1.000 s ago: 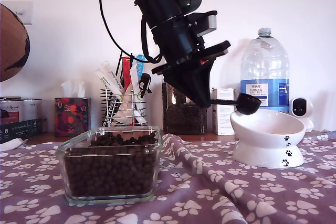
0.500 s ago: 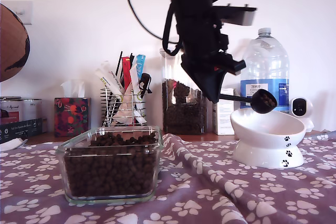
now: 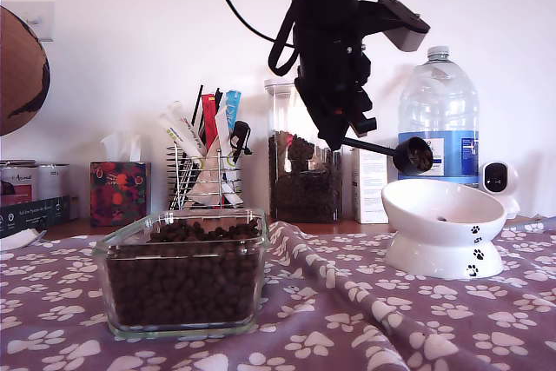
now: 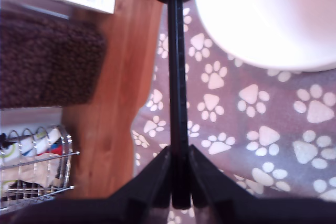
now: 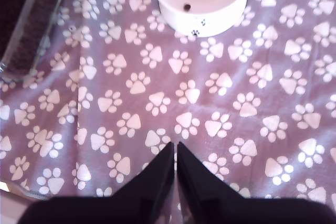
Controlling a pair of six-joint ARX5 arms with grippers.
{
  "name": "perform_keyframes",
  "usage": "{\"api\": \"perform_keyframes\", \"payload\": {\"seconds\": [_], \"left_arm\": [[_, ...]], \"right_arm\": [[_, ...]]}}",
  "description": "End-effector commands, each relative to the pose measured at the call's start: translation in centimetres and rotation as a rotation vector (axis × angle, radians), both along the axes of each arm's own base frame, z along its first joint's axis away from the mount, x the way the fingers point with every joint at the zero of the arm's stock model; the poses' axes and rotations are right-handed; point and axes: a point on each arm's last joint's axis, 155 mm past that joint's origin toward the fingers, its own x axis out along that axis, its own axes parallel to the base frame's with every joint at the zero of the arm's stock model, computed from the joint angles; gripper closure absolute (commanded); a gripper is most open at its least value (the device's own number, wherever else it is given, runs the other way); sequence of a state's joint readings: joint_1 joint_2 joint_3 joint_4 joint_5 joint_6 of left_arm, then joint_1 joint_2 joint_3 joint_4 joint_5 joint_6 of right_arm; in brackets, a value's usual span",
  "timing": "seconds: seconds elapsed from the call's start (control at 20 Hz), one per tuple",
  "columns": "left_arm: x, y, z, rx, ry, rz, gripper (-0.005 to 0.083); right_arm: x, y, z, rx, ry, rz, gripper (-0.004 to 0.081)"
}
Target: Measure one spoon of cat food and pour it into the food bowl
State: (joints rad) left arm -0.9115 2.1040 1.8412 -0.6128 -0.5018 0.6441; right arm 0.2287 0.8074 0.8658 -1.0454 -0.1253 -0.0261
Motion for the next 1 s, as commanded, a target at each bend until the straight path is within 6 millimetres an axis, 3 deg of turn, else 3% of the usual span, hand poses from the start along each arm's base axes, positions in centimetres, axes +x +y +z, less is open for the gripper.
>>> {"api": "perform_keyframes", "payload": {"seconds": [0.0,0.2,0.95], "left_arm": [[-0.7,-1.6,0.3,0.017,-0.028,-0.047,0.0797],[-0.8,-1.9,1.1,0.091,-0.094,-0.084,0.0797],[0.2,-0.1,1.7,0.280,-0.173,-0.097,0.0797]], "right_arm": [[0.3,0.2,0.0,0.006,0.007,0.001,0.0780],[0.3,0.2,-0.1,0.005,0.015,0.001,0.0780],[-0.5,0.4,-0.5,0.026,0.060,-0.009,0.0780]]}}
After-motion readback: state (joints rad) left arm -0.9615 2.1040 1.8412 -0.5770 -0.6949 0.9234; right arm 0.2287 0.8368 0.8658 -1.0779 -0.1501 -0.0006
